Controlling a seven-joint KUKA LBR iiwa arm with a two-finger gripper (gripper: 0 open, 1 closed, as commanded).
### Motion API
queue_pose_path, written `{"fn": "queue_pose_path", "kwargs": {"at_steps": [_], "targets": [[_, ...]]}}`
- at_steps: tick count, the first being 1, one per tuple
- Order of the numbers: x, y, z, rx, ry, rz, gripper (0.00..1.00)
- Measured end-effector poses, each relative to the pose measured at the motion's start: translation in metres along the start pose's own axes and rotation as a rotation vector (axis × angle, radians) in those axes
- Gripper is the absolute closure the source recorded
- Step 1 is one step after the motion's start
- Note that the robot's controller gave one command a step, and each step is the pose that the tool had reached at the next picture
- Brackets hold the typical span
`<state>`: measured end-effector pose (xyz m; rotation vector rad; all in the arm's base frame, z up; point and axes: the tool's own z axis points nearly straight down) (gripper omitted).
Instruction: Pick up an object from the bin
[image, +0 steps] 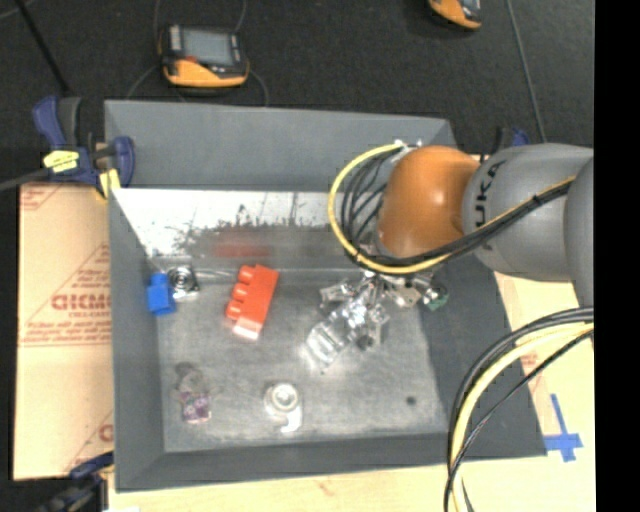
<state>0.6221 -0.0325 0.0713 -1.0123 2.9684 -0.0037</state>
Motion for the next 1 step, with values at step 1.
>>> {"fn": "queue_pose_path", "kwargs": {"at_steps": [1], "targets": [[-0.0014,-0.0553,-0.1776,0.006,-0.004,-0.031,1.00]]}}
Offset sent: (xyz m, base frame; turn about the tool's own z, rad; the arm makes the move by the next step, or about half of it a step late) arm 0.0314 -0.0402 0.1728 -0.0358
